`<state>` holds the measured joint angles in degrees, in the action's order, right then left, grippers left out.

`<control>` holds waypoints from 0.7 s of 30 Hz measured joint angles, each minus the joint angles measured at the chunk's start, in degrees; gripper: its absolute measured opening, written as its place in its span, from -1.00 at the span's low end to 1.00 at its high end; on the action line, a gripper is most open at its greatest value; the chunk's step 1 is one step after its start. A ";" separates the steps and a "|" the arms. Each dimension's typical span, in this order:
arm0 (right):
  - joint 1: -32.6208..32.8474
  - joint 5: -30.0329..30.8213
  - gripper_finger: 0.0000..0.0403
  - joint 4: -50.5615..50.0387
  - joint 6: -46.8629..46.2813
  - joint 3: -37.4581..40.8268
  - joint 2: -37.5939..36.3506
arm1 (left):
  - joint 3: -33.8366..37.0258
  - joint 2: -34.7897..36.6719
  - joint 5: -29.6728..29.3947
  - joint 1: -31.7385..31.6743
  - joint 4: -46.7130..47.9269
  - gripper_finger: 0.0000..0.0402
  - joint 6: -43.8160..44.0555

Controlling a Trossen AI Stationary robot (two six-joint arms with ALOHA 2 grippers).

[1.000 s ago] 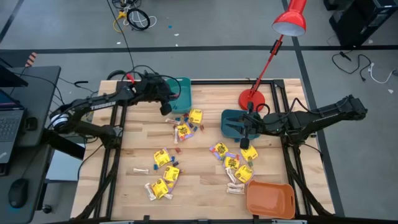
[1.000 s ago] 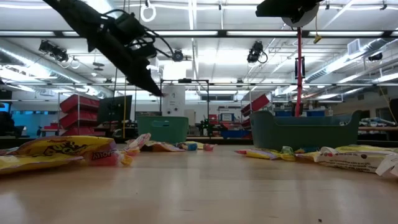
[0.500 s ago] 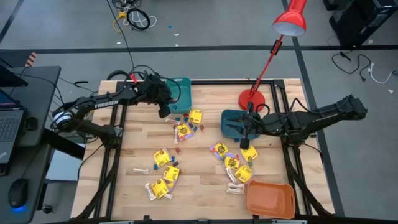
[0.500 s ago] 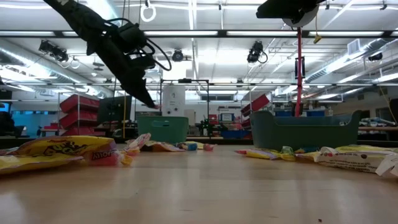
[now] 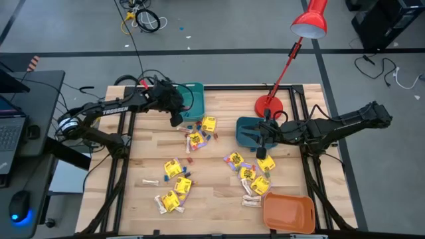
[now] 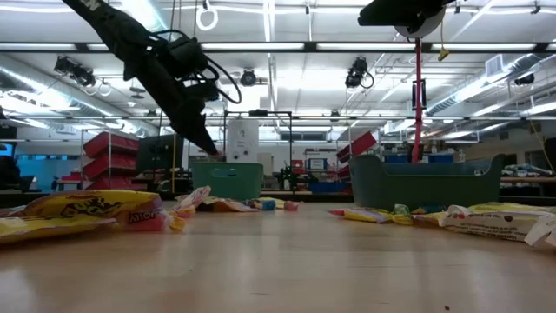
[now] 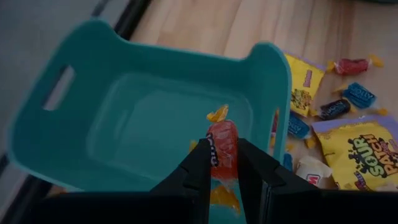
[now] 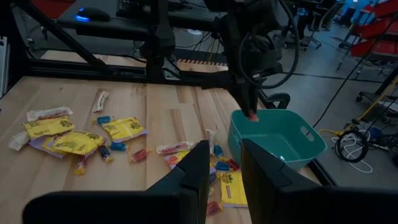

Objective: Sort candy
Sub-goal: Put the red candy into the green bin

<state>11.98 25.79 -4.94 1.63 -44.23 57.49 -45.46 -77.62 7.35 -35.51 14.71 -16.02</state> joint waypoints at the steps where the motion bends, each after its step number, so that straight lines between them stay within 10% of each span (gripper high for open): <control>1: 0.00 0.00 -0.62 -0.02 0.00 0.00 0.00 | -0.01 -0.66 -0.01 0.13 -0.30 -0.71 0.08; 21: 0.01 -0.17 -0.62 -1.47 -1.09 0.00 0.00 | 0.03 -3.33 -1.45 0.26 -2.92 -0.61 1.34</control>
<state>11.99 25.62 -6.42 0.54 -44.23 57.49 -45.43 -80.95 5.91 -35.24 11.79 -14.69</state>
